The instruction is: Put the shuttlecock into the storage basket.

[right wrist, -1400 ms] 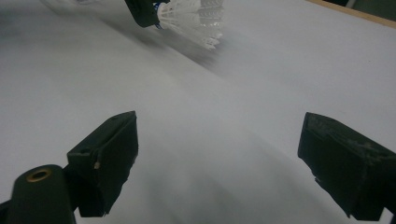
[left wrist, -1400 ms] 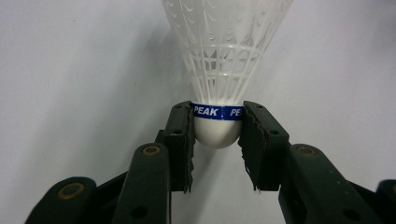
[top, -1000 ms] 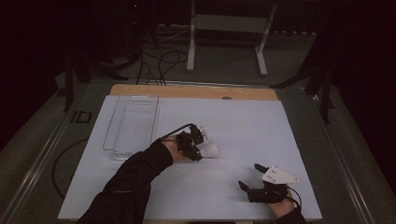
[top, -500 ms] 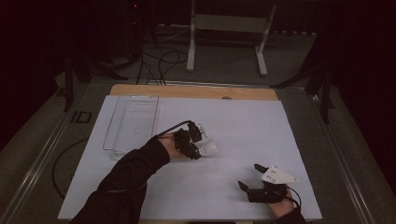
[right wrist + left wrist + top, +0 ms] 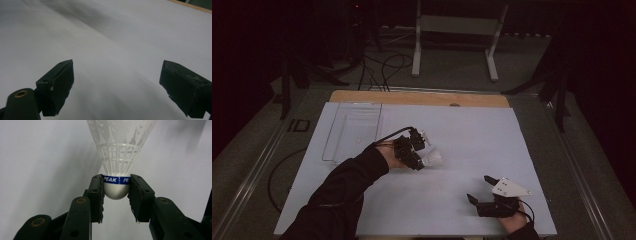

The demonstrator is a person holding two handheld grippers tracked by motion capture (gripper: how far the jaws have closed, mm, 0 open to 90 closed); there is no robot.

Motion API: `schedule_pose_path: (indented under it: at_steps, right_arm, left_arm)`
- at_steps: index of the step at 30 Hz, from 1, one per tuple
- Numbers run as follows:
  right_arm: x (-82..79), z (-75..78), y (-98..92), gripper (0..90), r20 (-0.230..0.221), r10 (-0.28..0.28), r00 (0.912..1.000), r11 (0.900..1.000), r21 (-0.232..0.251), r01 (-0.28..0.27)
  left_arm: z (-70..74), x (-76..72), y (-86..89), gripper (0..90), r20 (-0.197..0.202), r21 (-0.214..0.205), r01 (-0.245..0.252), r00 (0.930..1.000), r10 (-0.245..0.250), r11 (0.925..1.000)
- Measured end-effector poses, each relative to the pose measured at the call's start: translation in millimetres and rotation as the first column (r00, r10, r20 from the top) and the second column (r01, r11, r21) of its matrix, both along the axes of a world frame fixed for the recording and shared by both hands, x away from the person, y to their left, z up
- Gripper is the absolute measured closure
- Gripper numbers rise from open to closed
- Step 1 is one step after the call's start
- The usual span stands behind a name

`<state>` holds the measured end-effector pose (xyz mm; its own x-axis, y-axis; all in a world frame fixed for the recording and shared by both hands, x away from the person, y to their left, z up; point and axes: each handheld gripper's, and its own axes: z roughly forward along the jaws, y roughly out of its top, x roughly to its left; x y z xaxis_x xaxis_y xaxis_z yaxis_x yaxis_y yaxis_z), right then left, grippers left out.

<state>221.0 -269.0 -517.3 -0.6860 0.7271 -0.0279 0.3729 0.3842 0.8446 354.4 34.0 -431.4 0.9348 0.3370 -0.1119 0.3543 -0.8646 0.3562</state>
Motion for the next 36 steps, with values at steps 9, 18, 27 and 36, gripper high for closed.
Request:
schedule_pose_path:
  at_steps: [9,18,27,36]
  right_arm:
    - [0.0,0.3,-0.6,12.2,0.002,0.000,1.0000,1.0000,-0.001,0.000]
    - [-0.3,0.4,-0.2,12.2,0.001,-0.001,1.0000,1.0000,-0.003,0.001]
    - [-0.3,0.5,0.0,12.2,0.003,0.002,1.0000,1.0000,-0.006,-0.002]
    - [-0.3,0.4,0.5,12.2,0.003,0.001,1.0000,1.0000,-0.006,-0.001]
  left_arm:
    - [13.1,-2.1,6.2,65.8,0.007,-0.012,0.000,1.0000,0.000,0.9999]
    - [28.2,-3.3,16.8,65.8,0.015,-0.015,-0.008,0.9999,0.008,0.9999]
    - [45.2,-3.3,33.4,65.8,0.022,-0.028,-0.038,0.9990,0.039,0.9989]
    - [52.9,-2.9,44.7,65.8,0.037,-0.033,-0.058,0.9976,0.059,0.9978]
